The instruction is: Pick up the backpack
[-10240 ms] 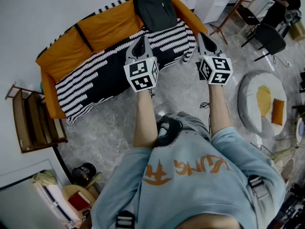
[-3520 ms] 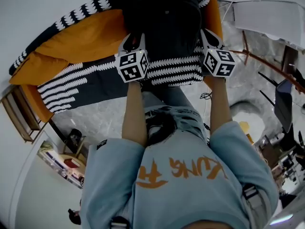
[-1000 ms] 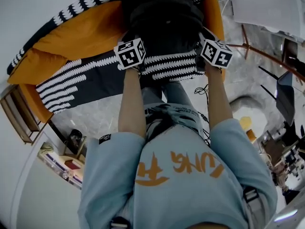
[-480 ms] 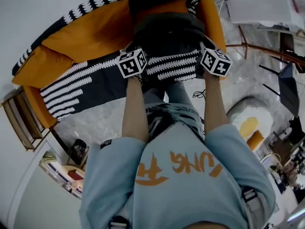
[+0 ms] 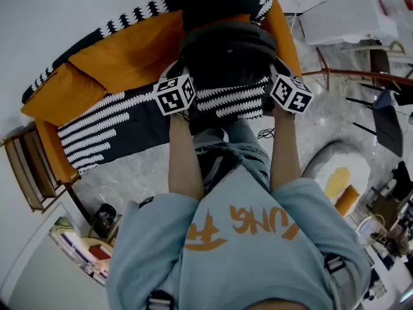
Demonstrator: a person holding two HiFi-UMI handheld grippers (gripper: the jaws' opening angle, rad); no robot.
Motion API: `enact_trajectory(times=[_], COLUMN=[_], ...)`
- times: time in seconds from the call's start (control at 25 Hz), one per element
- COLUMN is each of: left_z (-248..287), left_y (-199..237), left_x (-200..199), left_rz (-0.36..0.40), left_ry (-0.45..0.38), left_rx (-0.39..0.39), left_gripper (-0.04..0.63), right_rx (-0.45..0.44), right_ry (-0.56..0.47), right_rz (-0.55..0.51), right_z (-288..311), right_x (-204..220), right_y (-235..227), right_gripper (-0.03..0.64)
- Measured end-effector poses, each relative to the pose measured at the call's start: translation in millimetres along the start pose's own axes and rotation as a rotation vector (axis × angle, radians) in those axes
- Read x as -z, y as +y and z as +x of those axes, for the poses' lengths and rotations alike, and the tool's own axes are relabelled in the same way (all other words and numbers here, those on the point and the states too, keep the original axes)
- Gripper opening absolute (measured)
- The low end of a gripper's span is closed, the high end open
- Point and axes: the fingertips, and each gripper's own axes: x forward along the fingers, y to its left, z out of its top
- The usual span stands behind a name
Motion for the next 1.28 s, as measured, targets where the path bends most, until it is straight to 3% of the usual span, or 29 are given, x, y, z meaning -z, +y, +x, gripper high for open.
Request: enact_trajectory(times=[0.16, 0.52, 0.76, 1.28], left_z=[-18, -65, -100, -173], left_y=[-3, -36, -71, -121], left_x=[-26, -96, -114, -196], left_rz=[-0.005, 0.066, 0.06, 0.158], left_ry=[-0.067, -0.22, -0.297, -0.532], left_rx=[0.005, 0.027, 0.041, 0.067], left_gripper=[0.064, 0.064, 0.064, 0.061], right_rx=[-0.033, -0.11, -0.142, -0.203], right_ry=[-0.035, -0.16, -0.222, -0.416], right_rz=[-0.056, -0.143, -0.217, -0.299], right_z=[-11, -46, -86, -143], right_x=[-25, -94, -132, -215], right_y=[17, 39, 40, 67], right_gripper=[0.064, 0.058, 0.055, 0.044])
